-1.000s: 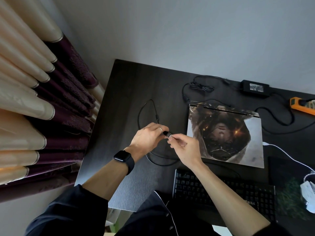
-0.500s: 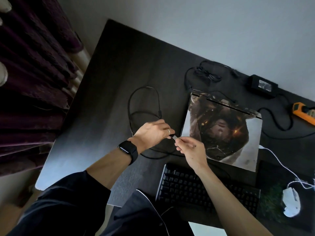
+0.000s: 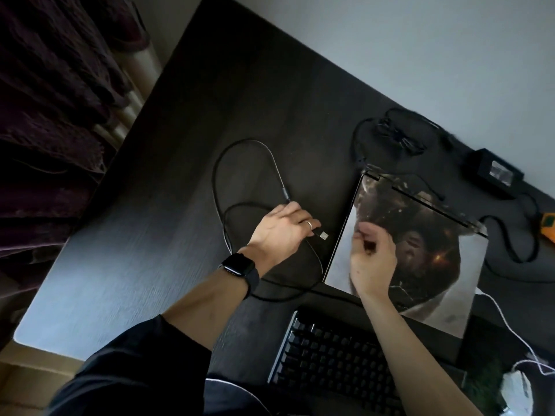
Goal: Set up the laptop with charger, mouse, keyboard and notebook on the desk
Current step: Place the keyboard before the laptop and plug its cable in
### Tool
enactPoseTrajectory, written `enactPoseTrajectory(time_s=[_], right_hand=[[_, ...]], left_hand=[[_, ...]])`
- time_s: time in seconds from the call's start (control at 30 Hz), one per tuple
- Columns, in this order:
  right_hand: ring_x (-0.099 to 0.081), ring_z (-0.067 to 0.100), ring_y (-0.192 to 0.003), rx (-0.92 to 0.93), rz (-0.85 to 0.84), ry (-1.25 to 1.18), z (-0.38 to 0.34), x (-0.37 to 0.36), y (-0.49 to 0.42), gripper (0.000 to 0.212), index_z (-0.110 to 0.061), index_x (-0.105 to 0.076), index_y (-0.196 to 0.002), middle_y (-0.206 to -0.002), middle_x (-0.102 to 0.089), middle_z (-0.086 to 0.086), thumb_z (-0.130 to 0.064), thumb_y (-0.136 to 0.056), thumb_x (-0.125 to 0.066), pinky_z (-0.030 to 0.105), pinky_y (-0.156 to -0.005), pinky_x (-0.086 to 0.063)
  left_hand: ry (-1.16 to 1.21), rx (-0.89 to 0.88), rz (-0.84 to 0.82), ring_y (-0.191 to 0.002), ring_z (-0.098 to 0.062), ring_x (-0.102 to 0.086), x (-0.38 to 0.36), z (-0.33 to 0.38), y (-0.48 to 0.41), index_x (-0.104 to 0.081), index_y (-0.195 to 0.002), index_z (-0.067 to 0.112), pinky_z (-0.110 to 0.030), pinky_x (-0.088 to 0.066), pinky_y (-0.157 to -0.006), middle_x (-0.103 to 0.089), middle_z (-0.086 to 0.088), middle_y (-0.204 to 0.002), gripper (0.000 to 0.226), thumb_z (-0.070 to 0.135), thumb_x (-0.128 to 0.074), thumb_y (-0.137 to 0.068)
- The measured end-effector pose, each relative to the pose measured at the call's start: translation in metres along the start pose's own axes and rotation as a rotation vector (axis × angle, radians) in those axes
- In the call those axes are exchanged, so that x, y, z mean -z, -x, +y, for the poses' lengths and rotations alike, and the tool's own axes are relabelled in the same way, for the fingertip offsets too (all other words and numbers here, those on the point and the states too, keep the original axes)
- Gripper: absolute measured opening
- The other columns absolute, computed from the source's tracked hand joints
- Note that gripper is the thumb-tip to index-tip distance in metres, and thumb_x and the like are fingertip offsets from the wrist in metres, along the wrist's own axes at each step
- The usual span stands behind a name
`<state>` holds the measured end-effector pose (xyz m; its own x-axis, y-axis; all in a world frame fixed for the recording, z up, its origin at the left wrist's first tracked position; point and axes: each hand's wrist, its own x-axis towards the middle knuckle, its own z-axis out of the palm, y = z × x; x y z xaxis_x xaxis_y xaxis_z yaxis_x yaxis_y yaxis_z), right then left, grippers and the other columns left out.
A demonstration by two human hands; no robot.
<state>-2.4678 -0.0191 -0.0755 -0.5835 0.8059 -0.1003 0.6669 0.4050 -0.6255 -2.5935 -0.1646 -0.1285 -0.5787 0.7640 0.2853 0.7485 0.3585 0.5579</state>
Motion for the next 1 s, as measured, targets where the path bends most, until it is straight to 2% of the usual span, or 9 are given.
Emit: enactPoseTrajectory(time_s=[0.07,0.13,0.3,0.47,0.57,0.77,0.87,1.0], right_hand=[[-0.050,0.017,-0.105,0.107,0.060,0.137,0.010,-0.007,-0.013,0.019,-0.020,-0.065,-0.109,-0.115,-0.059,0.000,-0.014,-0.090,-0.063,0.036,-0.092,-0.045],[-0.050,0.026,-0.106,0.198,0.124,0.237,0.016,-0.014,-0.022,0.021,-0.014,-0.064,-0.109,-0.118,-0.057,0.009,-0.015,-0.089,-0.059,0.039,-0.093,-0.040],[-0.050,0.035,-0.099,0.177,0.261,0.388,0.012,-0.035,-0.022,0.020,-0.010,-0.060,-0.106,-0.115,-0.056,0.016,-0.015,-0.087,-0.056,0.040,-0.080,-0.036],[-0.049,0.033,-0.100,0.166,0.295,0.406,0.014,-0.039,-0.022,0.020,-0.010,-0.059,-0.106,-0.115,-0.055,0.015,-0.014,-0.087,-0.058,0.039,-0.080,-0.036],[-0.049,0.034,-0.101,0.174,0.289,0.390,0.015,-0.040,-0.023,0.020,-0.010,-0.059,-0.106,-0.115,-0.055,0.016,-0.013,-0.086,-0.058,0.036,-0.083,-0.034],[-0.050,0.034,-0.103,0.160,0.280,0.380,0.012,-0.042,-0.021,0.018,-0.011,-0.058,-0.106,-0.117,-0.055,0.015,-0.013,-0.088,-0.057,0.041,-0.082,-0.037],[-0.049,0.033,-0.103,0.159,0.282,0.384,0.012,-0.041,-0.021,0.018,-0.012,-0.058,-0.106,-0.117,-0.055,0.014,-0.014,-0.088,-0.057,0.041,-0.082,-0.038],[-0.048,0.032,-0.106,0.148,0.274,0.376,0.012,-0.039,-0.021,0.019,-0.013,-0.058,-0.106,-0.117,-0.054,0.013,-0.016,-0.088,-0.055,0.041,-0.084,-0.038]], left_hand=[[0.007,0.012,-0.015,-0.093,-0.014,-0.048,-0.007,-0.002,-0.004,-0.078,-0.099,0.023,-0.024,-0.037,-0.077,-0.072,0.011,-0.091,0.025,0.021,-0.085,-0.075],[0.027,0.028,-0.019,-0.093,-0.013,-0.046,-0.012,-0.001,-0.005,-0.078,-0.098,0.025,-0.025,-0.043,-0.074,-0.072,0.014,-0.091,0.025,0.021,-0.085,-0.074],[0.094,0.040,0.018,-0.094,-0.014,-0.047,-0.025,0.002,-0.007,-0.078,-0.100,0.025,-0.027,-0.050,-0.073,-0.072,0.013,-0.094,0.027,0.017,-0.084,-0.075],[0.135,0.058,0.061,-0.096,-0.014,-0.052,-0.034,0.004,-0.005,-0.078,-0.104,0.022,-0.028,-0.051,-0.078,-0.072,0.011,-0.096,0.026,0.015,-0.081,-0.079],[0.128,0.078,0.068,-0.096,-0.014,-0.053,-0.037,0.005,-0.005,-0.078,-0.105,0.023,-0.025,-0.044,-0.082,-0.072,0.012,-0.096,0.028,0.013,-0.081,-0.079],[0.111,0.133,0.064,-0.095,-0.014,-0.050,-0.036,0.012,-0.007,-0.077,-0.108,0.024,-0.026,-0.042,-0.078,-0.070,0.011,-0.093,0.025,0.019,-0.076,-0.083],[0.115,0.105,0.061,-0.093,-0.015,-0.052,-0.036,0.011,-0.007,-0.077,-0.108,0.024,-0.024,-0.039,-0.079,-0.069,0.011,-0.092,0.023,0.021,-0.074,-0.085],[0.086,0.046,0.056,-0.091,-0.016,-0.053,-0.038,0.007,-0.007,-0.078,-0.106,0.024,-0.026,-0.043,-0.078,-0.069,0.010,-0.092,0.023,0.019,-0.077,-0.083]])
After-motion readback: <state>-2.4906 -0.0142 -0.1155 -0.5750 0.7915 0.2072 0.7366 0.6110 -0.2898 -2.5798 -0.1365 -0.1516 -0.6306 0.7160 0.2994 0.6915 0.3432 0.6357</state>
